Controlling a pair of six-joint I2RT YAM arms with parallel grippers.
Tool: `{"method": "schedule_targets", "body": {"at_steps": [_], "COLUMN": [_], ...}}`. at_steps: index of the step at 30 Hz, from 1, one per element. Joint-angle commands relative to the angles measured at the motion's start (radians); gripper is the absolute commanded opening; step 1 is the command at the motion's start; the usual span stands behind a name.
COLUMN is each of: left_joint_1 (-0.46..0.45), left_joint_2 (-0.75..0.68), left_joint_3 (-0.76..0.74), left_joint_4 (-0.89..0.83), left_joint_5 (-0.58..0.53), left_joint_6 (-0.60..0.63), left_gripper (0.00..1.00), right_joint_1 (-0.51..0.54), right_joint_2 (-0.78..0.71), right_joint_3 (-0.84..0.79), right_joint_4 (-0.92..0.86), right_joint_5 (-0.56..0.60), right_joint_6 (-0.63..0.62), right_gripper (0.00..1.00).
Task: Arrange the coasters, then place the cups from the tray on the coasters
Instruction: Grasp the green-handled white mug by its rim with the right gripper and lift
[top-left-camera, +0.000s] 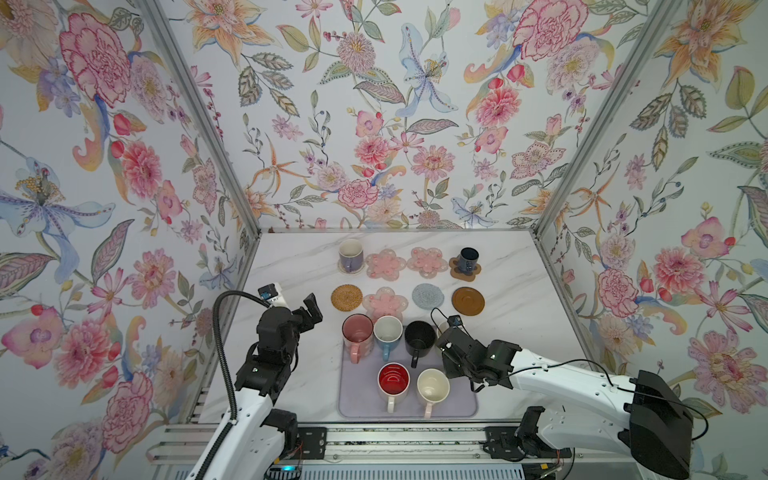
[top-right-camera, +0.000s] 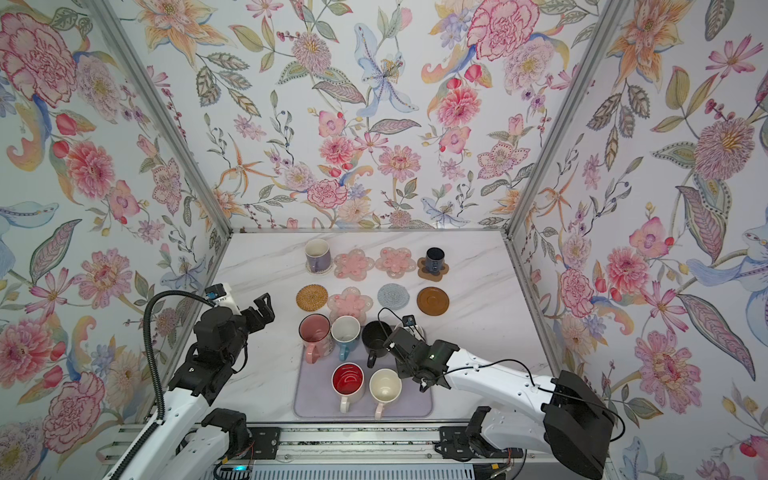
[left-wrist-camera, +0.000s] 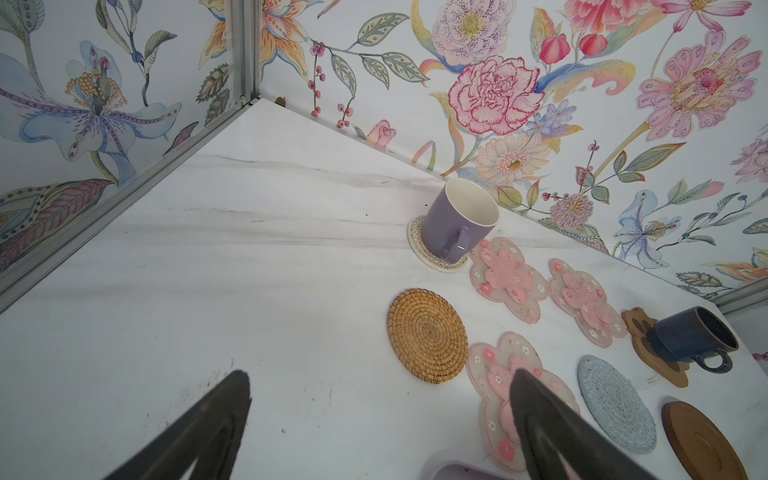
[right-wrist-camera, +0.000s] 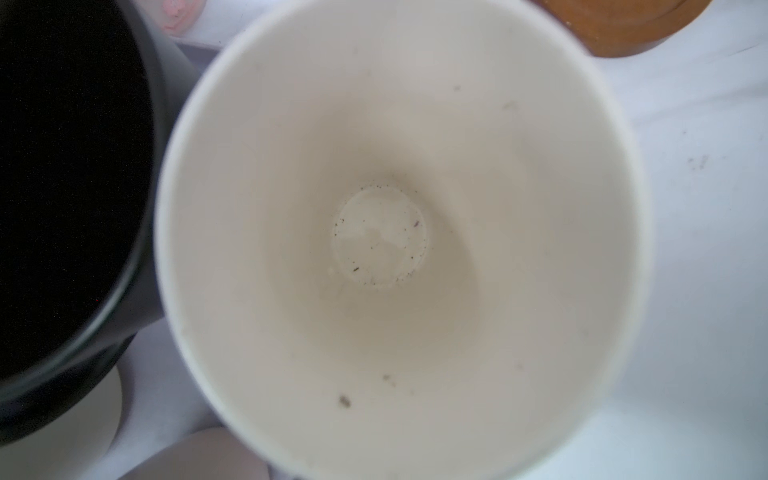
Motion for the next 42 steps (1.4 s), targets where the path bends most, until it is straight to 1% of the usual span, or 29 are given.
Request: {"method": "schedule_targets", "body": {"at_steps": [1, 5, 9, 11, 15, 19, 20, 21, 24, 29, 34, 38, 42], "left_joint_1": [0.005, 0.006, 0.005, 0.004, 0.005, 0.005, 0.005, 0.004, 0.004, 0.004, 0.004, 0.004, 0.004], "left_joint_2": [-0.017, -0.027, -0.025, -0.022, -0.016, -0.02, -0.022, -0.023, -0.034, -0.061, -0.072, -0.081, -0.079], "left_joint_3": [-0.016, -0.021, -0.024, -0.025, -0.023, -0.017, -0.017, -0.017, -0.015, -0.023, -0.01, -0.009, -0.009], "left_joint_4": [-0.013, -0.015, -0.015, -0.016, -0.012, -0.019, -0.019, -0.024, -0.039, -0.057, -0.09, -0.104, -0.102], "left_joint_5": [-0.007, -0.006, -0.003, 0.0, 0.009, 0.007, 0.007, 0.005, 0.005, -0.005, -0.006, -0.004, 0.004], "left_joint_6": [-0.009, -0.018, -0.018, -0.021, -0.018, -0.015, -0.012, -0.01, -0.015, -0.008, 0.006, 0.012, 0.01], "left_gripper": [0.99, 0.99, 0.99, 0.99, 0.99, 0.99, 0.99, 0.99, 0.99, 0.99, 0.99, 0.99, 0.99], "right_joint_1": [-0.003, -0.025, -0.092, -0.138, -0.29, -0.4, -0.413, -0.462, -0.519, -0.579, -0.608, -0.638, -0.652], "right_joint_2": [-0.046, -0.081, -0.135, -0.15, -0.157, -0.16, -0.149, -0.136, -0.09, -0.013, 0.065, 0.099, 0.149], "right_joint_3": [0.053, 0.088, 0.109, 0.108, 0.115, 0.118, 0.117, 0.119, 0.13, 0.159, 0.194, 0.205, 0.227], "right_joint_4": [-0.016, -0.045, -0.057, -0.056, -0.036, 0.037, 0.052, 0.066, 0.108, 0.184, 0.23, 0.268, 0.28], "right_joint_5": [0.026, 0.029, 0.03, 0.04, 0.026, -0.021, -0.034, -0.052, -0.09, -0.117, -0.136, -0.174, -0.18], "right_joint_6": [-0.021, -0.036, -0.065, -0.091, -0.155, -0.224, -0.237, -0.252, -0.295, -0.359, -0.412, -0.421, -0.431], "right_gripper": [0.0, 0.0, 0.0, 0.0, 0.0, 0.0, 0.0, 0.0, 0.0, 0.0, 0.0, 0.0, 0.0]}}
